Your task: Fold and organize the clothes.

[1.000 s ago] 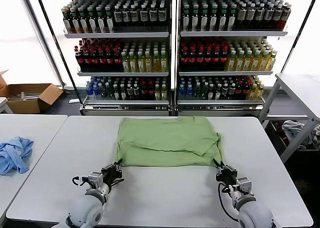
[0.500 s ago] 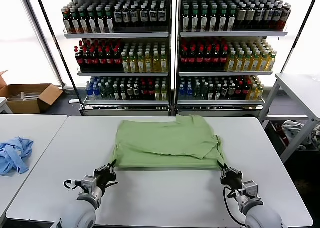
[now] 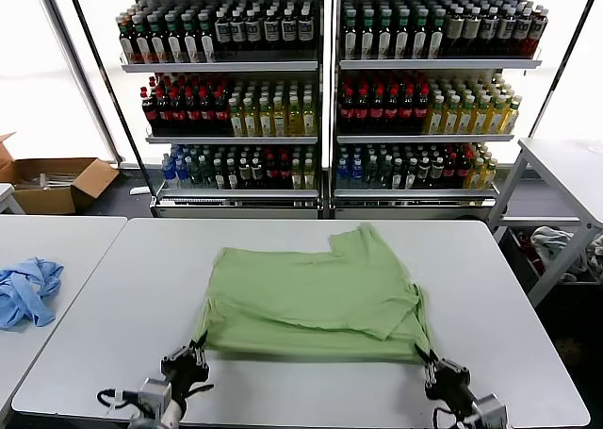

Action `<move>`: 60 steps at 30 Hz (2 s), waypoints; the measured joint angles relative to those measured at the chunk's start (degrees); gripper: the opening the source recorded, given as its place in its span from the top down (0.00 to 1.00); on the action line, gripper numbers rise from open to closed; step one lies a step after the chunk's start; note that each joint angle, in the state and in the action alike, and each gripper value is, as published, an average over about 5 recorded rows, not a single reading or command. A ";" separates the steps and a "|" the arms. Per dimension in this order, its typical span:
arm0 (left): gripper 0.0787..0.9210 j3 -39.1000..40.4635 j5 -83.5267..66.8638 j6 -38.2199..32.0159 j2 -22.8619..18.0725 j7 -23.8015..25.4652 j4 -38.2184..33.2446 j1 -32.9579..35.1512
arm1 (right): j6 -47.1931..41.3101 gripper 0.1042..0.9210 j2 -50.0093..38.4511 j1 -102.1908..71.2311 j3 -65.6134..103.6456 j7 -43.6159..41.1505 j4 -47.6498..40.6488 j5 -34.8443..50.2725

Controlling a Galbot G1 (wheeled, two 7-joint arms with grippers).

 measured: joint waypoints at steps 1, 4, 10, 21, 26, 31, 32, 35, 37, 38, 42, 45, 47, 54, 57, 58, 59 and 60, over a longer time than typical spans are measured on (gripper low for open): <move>0.98 -0.10 0.59 -0.19 0.14 -1.02 -0.88 1.47 | 0.13 0.97 -0.03 -1.31 0.34 0.10 0.64 -0.49; 0.98 -0.30 2.25 -0.76 0.36 -4.02 -3.00 5.72 | 0.48 0.97 -0.10 -4.51 1.05 0.37 2.09 -1.72; 0.98 0.31 5.50 -2.41 0.07 -9.45 -5.01 12.83 | 1.07 0.97 -0.22 -8.52 1.95 0.94 3.60 -3.65; 0.78 0.94 10.22 -4.93 -1.04 -15.35 -6.34 18.45 | 1.84 0.69 1.04 -13.50 3.56 2.66 6.78 -4.74; 0.60 0.31 11.66 -5.97 -0.99 -16.46 -7.13 18.78 | 2.39 0.51 1.85 -15.49 4.85 3.77 8.78 -4.59; 0.43 -1.16 12.84 -6.13 -0.47 -17.04 -8.94 18.87 | 1.75 0.33 2.08 -16.44 7.52 4.99 12.37 -3.18; 0.40 -1.72 12.85 -5.93 -0.32 -17.04 -9.57 18.68 | 1.37 0.30 2.05 -16.26 8.17 5.17 13.18 -2.63; 0.29 -3.86 12.24 -4.76 0.22 -16.76 -11.97 17.42 | -0.14 0.20 1.84 -14.45 9.69 5.45 15.07 -0.87; 0.22 -5.20 11.25 -3.71 0.48 -16.23 -13.46 15.95 | -1.27 0.15 1.56 -12.00 10.13 5.41 15.59 0.22; 0.19 -5.74 10.64 -3.21 0.53 -15.80 -14.02 15.04 | -1.82 0.13 1.36 -10.36 10.16 5.35 15.60 0.75; 0.13 -6.84 8.08 -1.83 0.18 -12.81 -14.47 10.50 | -4.03 0.12 0.64 -1.63 8.94 4.80 13.64 3.37; 0.12 -6.96 6.17 -1.24 -0.51 -9.51 -12.94 6.43 | -5.51 0.12 0.47 6.67 6.61 4.12 10.29 5.78; 0.12 -6.90 4.87 -0.97 -1.01 -7.07 -11.32 3.73 | -6.27 0.12 0.56 12.68 4.40 3.69 7.42 7.35; 0.12 -6.55 -0.12 0.69 -2.05 1.62 -5.05 -5.18 | -7.76 0.12 2.42 34.14 -5.72 2.17 -5.71 11.86; 0.12 -6.18 -2.64 1.81 -2.06 5.26 -2.15 -8.79 | -8.66 0.12 3.79 41.85 -10.05 1.18 -11.49 13.27; 0.12 -6.03 -3.41 2.23 -2.02 6.46 -1.16 -9.93 | -9.11 0.12 4.32 44.23 -11.45 0.80 -13.36 13.65; 0.12 -5.88 -4.09 2.68 -1.94 7.67 -0.19 -11.01 | -9.65 0.12 4.87 46.46 -12.79 0.42 -15.14 13.95; 0.12 -5.71 -4.70 3.15 -1.85 8.84 0.74 -12.03 | -10.32 0.12 5.48 48.66 -14.13 0.04 -16.93 14.17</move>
